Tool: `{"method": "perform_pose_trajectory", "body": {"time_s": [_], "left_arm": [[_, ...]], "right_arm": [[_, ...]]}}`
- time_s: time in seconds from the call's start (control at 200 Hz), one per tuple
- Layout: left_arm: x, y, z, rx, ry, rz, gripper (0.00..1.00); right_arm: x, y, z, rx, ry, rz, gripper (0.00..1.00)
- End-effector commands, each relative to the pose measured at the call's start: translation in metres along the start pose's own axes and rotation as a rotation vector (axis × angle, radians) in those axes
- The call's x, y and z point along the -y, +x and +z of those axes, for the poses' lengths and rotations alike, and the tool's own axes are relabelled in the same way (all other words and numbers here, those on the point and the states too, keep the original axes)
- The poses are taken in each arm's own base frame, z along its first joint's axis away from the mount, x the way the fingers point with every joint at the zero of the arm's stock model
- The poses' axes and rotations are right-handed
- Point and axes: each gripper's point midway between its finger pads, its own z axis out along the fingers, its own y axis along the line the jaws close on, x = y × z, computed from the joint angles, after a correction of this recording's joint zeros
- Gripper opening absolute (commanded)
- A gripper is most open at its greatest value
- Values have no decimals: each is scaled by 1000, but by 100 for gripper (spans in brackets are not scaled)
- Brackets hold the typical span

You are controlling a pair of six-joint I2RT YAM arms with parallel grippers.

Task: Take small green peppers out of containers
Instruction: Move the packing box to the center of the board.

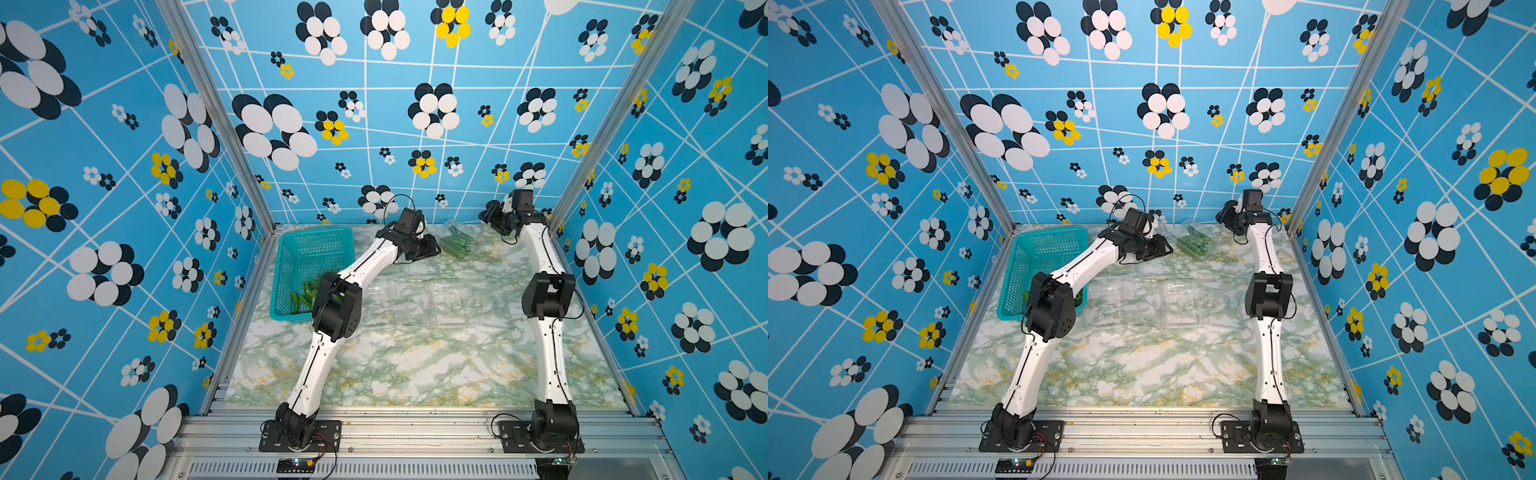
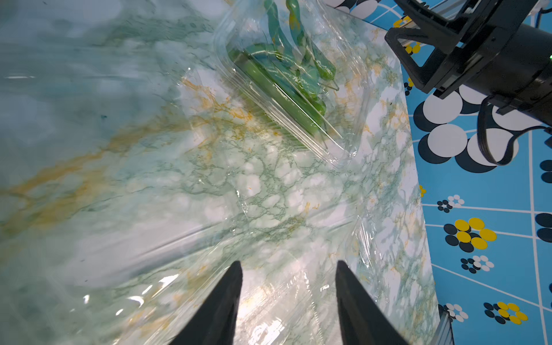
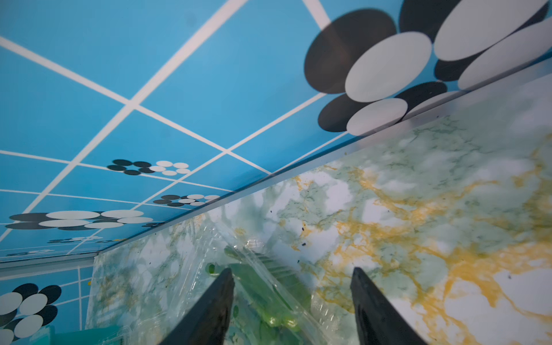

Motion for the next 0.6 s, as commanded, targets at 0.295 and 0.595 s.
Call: {"method": "perform_pose_trajectory", "body": {"time_s": [0.295,0.595], "left_arm": [[-8,-9,41,32,81,-121,52],[-4,-19,63,66,134,-169,53]], "right_arm": [[-13,15,22,-43,-141,21,67],[-22,44,31,-142,-195,-2,67]]}}
